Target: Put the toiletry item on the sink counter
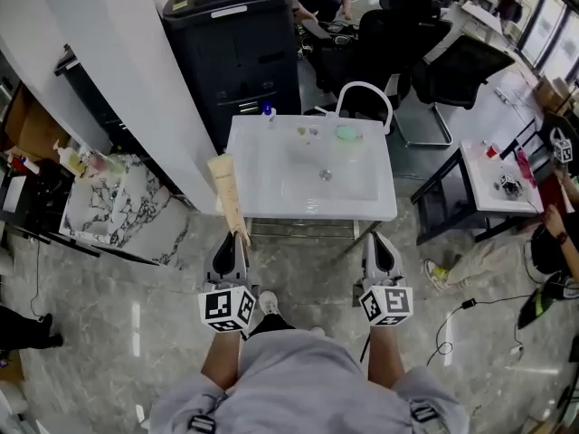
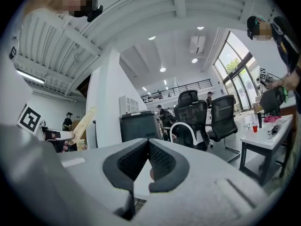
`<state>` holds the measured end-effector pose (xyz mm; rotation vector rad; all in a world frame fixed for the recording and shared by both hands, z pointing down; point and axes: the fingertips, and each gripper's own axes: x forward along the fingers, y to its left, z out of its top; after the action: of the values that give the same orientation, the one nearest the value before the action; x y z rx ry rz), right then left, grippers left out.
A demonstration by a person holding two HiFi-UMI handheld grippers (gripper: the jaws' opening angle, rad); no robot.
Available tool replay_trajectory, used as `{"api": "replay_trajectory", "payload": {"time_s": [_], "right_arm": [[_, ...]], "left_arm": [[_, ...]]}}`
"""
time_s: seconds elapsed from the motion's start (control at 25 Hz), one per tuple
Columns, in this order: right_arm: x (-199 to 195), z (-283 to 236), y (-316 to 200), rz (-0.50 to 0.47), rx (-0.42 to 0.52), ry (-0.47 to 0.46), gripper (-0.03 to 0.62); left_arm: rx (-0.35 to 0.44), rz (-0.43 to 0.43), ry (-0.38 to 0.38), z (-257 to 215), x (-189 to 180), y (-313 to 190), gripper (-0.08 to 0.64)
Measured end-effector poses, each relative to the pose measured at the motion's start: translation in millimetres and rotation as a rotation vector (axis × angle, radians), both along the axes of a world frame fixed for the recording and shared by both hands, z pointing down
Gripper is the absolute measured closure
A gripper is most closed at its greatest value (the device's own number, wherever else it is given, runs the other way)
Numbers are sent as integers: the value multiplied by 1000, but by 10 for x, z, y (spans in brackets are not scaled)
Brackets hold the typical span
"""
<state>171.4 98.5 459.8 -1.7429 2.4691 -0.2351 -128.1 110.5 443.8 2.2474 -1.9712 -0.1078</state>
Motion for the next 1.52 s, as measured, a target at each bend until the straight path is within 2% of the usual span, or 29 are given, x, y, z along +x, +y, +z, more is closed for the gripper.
{"api": "replay_trajectory", "payload": {"time_s": [0.28, 0.76, 1.52], "right_arm": [[-408, -127, -531, 7, 11, 12, 592], [-924, -240, -1091, 70, 14, 23, 592], [-1512, -197, -1634, 86, 2, 39, 592]], "left_arm": [[0, 7, 15, -32, -400, -555, 534], [-2, 79, 19, -73, -887, -1297, 534], [-30, 136, 38, 108, -1287, -1781, 534]]}}
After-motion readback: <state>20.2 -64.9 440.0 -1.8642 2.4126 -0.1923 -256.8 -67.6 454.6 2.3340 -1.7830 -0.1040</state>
